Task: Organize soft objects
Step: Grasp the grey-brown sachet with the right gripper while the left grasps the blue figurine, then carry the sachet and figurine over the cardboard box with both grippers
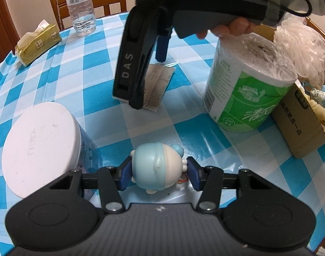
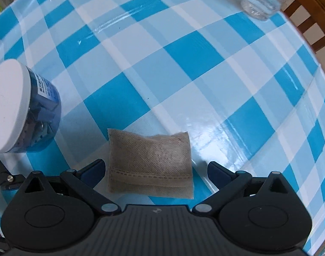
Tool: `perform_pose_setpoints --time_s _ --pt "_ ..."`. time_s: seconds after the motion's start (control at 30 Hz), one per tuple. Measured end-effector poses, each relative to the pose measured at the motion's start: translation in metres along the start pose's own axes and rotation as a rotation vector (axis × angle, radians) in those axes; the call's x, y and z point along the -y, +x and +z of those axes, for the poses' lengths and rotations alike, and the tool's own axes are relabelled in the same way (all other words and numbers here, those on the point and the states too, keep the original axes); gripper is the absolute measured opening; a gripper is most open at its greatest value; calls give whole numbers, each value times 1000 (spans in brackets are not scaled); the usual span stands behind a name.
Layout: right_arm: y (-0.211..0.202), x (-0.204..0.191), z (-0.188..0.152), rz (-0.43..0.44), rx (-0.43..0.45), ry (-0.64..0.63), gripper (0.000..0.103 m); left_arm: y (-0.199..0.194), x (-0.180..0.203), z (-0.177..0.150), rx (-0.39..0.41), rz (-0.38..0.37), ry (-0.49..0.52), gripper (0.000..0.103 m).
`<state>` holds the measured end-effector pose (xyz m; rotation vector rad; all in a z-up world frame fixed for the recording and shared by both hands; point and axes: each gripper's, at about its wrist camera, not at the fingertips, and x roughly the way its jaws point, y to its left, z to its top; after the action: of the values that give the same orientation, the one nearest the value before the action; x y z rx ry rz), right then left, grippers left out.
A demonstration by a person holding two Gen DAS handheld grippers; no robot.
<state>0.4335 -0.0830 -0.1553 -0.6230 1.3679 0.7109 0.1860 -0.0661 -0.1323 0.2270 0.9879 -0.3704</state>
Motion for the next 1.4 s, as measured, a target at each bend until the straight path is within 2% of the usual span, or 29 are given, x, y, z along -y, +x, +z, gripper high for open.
perform_pose_setpoints --time_s 0.17,0.3,0.4,0.47,0.67,1.0,1.23,1.4 --pt "10 -1 10 2 -38 -6 103 0 3 -1 -1 -8 12 52" --pt "11 -6 16 2 -23 -16 100 0 3 -1 -1 -13 8 52" --pt "7 -9 16 3 -4 -18 87 -1 5 -1 0 -16 10 52" --pt "2 -13 16 3 10 -19 72 -1 5 -1 1 -18 12 52" --pt "-9 -20 12 -10 44 -10 53 -7 5 -2 12 -20 15 50" --pt "-49 -29 -5 23 140 28 51 -29 -1 -2 22 -31 33 48" --pt "-107 -34 -22 80 251 77 51 -53 -7 -2 17 -64 66 47" --pt "-153 -41 -56 85 331 107 51 -69 -5 0 2 -93 112 47"
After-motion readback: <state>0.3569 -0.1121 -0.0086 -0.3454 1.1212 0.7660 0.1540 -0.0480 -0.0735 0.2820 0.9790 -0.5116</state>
